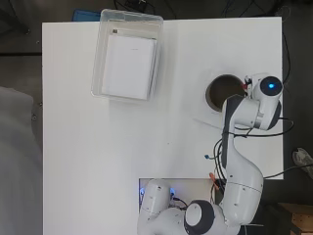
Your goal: Teleoperate dual arm-hand system to remove items from a box
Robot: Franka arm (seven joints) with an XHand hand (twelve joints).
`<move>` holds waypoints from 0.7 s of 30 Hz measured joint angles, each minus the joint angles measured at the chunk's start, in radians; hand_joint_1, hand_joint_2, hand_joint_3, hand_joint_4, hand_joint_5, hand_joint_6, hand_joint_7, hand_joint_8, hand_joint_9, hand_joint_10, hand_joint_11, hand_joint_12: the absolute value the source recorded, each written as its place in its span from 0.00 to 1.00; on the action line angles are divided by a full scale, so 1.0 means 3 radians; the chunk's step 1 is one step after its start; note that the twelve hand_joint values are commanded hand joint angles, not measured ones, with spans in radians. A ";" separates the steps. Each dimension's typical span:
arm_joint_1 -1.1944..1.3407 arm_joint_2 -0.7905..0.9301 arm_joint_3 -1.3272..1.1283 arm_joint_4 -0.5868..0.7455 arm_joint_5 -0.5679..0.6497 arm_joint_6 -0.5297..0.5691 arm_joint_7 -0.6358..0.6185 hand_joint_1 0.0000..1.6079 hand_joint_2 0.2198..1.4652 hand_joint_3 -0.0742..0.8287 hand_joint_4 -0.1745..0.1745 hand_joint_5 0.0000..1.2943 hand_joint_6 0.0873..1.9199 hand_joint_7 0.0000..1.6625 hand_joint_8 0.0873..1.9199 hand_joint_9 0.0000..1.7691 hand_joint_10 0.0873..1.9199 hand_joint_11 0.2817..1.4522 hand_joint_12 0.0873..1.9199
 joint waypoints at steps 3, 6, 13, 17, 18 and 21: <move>-0.0079 -0.0014 0.0145 -0.0085 -0.0033 0.0034 -0.0118 0.78 0.73 0.08 1.00 0.74 0.73 0.62 1.00 0.71 1.00 0.73 1.00; -0.0118 -0.0016 0.0379 -0.0177 -0.0050 0.0028 -0.0118 0.70 0.74 0.08 0.77 0.73 0.60 0.56 1.00 0.65 1.00 0.66 1.00; -0.0150 -0.0032 0.0604 -0.0358 -0.0090 0.0037 -0.0002 0.24 0.51 0.07 0.61 0.25 0.17 0.20 0.33 0.24 0.41 0.25 0.40; 0.0236 -0.0137 0.0375 -0.0028 -0.0157 -0.0515 0.0198 0.01 0.40 0.09 0.65 0.04 0.00 0.05 0.00 0.10 0.01 0.10 0.00; 0.0451 -0.0141 0.0330 0.0122 -0.0164 -0.0786 0.0223 0.01 0.45 0.09 0.65 0.07 0.00 0.08 0.00 0.14 0.00 0.12 0.00; 0.1038 -0.0161 0.0395 0.0406 -0.0189 -0.1400 0.0263 0.00 0.50 0.08 0.61 0.08 0.00 0.09 0.00 0.15 0.00 0.14 0.00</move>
